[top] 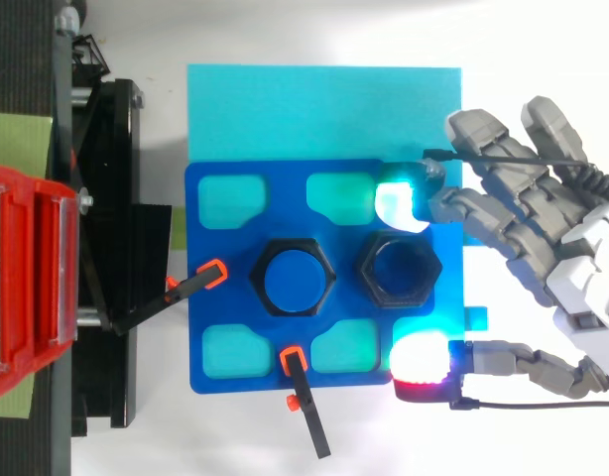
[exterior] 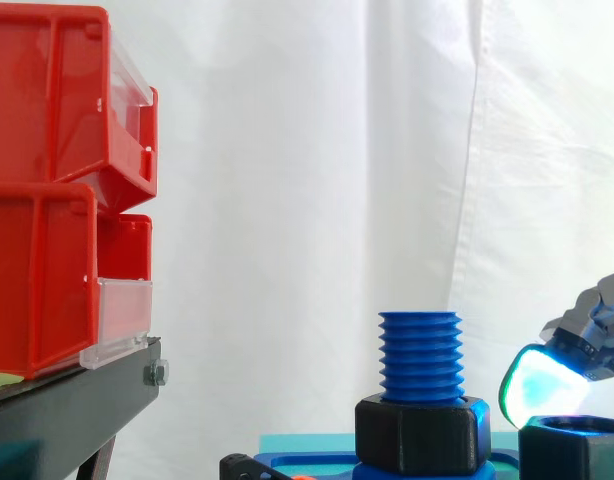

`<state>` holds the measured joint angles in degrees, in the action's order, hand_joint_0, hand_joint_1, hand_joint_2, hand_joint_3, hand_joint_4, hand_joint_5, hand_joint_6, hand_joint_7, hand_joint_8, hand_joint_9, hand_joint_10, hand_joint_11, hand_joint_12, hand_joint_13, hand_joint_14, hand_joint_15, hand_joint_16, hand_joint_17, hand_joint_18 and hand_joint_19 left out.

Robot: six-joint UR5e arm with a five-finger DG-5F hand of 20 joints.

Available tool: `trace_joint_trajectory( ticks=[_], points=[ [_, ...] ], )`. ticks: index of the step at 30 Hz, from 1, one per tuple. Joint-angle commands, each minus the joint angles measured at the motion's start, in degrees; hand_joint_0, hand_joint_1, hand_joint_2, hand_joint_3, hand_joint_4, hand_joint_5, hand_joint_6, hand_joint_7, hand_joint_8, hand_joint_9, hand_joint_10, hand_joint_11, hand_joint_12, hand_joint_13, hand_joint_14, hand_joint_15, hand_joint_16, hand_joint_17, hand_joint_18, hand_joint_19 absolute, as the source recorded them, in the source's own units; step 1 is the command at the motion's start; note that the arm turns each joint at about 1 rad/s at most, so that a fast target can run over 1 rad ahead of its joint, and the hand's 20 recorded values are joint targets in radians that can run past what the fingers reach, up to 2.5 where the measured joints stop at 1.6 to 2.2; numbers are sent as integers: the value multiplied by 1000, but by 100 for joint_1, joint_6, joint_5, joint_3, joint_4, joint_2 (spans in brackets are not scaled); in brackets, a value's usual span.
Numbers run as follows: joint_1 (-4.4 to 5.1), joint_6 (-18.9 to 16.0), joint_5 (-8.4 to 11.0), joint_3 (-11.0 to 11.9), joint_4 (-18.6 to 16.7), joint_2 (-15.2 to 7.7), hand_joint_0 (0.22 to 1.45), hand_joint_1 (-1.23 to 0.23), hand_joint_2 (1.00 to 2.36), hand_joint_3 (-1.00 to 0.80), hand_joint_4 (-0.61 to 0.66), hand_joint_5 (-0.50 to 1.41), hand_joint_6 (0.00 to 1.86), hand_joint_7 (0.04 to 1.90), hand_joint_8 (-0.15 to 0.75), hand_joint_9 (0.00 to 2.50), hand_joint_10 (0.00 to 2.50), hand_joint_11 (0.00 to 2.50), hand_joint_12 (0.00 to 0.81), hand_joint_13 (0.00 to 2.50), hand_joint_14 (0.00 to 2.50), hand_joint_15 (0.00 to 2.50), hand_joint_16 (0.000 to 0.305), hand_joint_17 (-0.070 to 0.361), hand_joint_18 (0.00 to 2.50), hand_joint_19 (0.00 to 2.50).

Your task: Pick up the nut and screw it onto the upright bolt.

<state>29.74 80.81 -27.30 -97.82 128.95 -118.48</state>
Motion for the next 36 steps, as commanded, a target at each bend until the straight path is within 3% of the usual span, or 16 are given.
trace_joint_trajectory(
  ticks=[1,9,18,25,36],
  points=[
    [-3,-39,-3,0,69,0,320,-752,1000,-500,315,-245,502,804,333,139,0,0,469,183,0,0,63,142,0,0],
    [-3,-82,-47,0,166,0,327,-772,1000,-500,347,-227,502,867,342,192,0,0,460,256,0,0,62,139,71,0],
    [-38,-82,-162,0,289,0,376,-661,1000,-500,400,-191,502,1047,345,334,0,0,429,371,0,0,54,122,209,0],
    [-73,-82,-249,0,289,9,439,-584,1000,-500,364,-157,501,1153,330,405,0,0,392,418,0,0,47,105,253,0],
    [-161,-82,-364,0,315,0,511,-586,1000,-500,303,-130,503,1269,310,480,0,0,353,464,0,0,39,89,301,0]
  ],
)
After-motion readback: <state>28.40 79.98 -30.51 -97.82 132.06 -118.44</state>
